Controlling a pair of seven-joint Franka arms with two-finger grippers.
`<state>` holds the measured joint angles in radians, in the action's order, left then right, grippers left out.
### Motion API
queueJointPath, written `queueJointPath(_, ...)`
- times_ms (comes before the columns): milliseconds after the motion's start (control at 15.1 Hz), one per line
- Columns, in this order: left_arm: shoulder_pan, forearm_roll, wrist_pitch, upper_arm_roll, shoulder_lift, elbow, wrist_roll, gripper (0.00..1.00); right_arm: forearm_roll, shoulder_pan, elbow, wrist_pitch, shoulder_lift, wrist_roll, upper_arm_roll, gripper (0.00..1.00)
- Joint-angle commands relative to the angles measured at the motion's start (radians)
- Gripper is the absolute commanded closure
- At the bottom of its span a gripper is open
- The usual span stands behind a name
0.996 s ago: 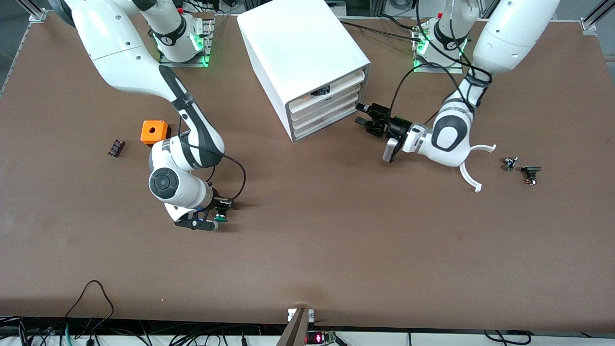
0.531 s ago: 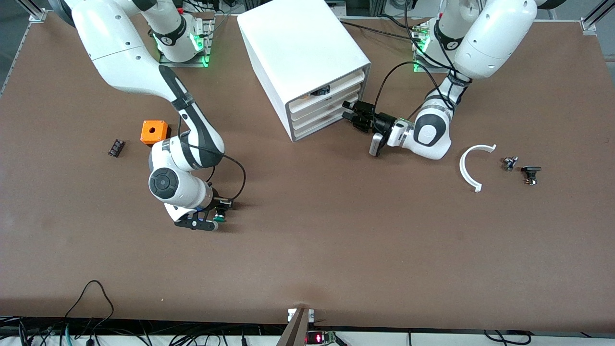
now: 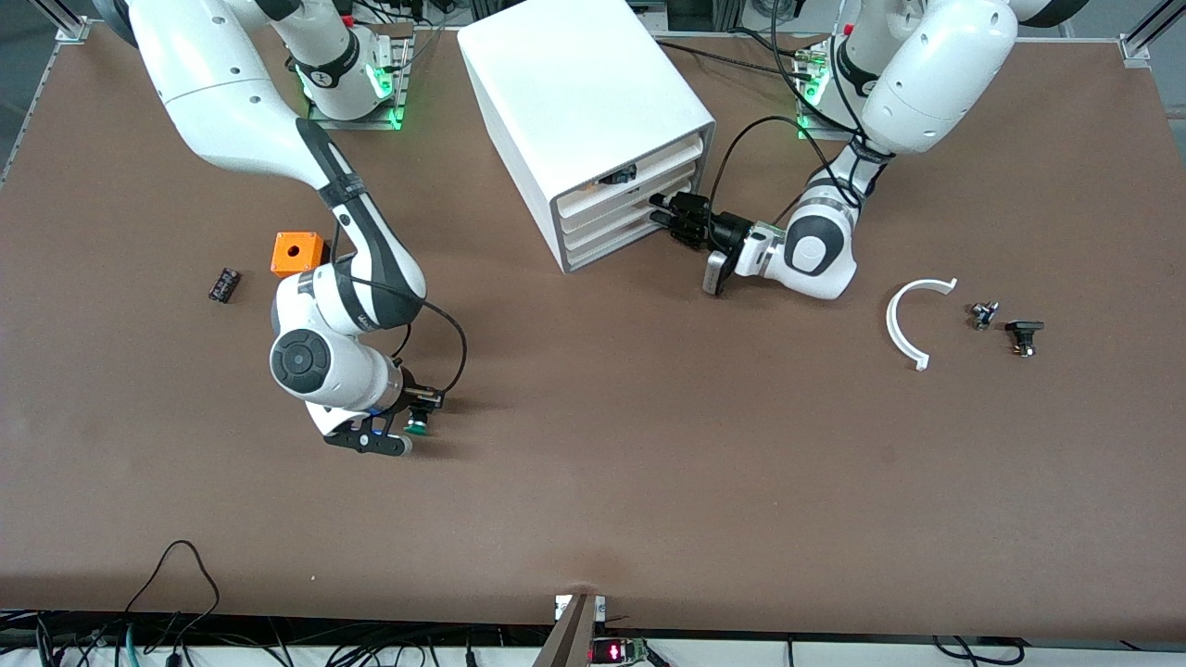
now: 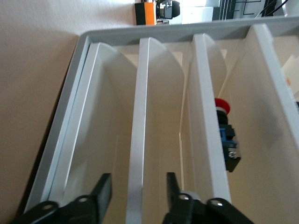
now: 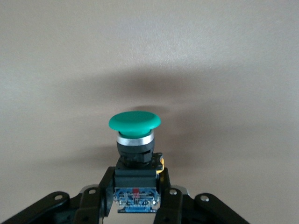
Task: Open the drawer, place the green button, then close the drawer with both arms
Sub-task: 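Pull the drawer open with the left gripper while the right gripper lifts the button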
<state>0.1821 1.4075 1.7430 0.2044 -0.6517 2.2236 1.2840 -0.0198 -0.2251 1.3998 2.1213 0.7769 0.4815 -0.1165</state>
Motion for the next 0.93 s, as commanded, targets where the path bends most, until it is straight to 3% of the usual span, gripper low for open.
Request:
queueJointPath(0,0.014,0.039,0.015,0.001,-0.005,0.011,0.041,0.81,-0.005,-0.011,-0.116,-0.137,-0.001,0.052,-0.002,1.0)
queueJointPath(133,0.017,0.039,0.015,0.001,-0.005,0.013,0.04,1.0,-0.003,-0.017,-0.178,-0.22,-0.014,0.078,-0.011,1.0)
queueJointPath(664,-0.039,0.021,0.01,-0.014,-0.003,-0.033,-0.028,1.0,-0.002,-0.039,-0.337,-0.468,-0.067,0.196,-0.054,1.0)
queueJointPath(863,-0.09,-0.063,0.007,-0.014,-0.003,-0.097,-0.119,1.0,-0.002,-0.069,-0.344,-0.501,-0.116,0.296,-0.063,1.0)
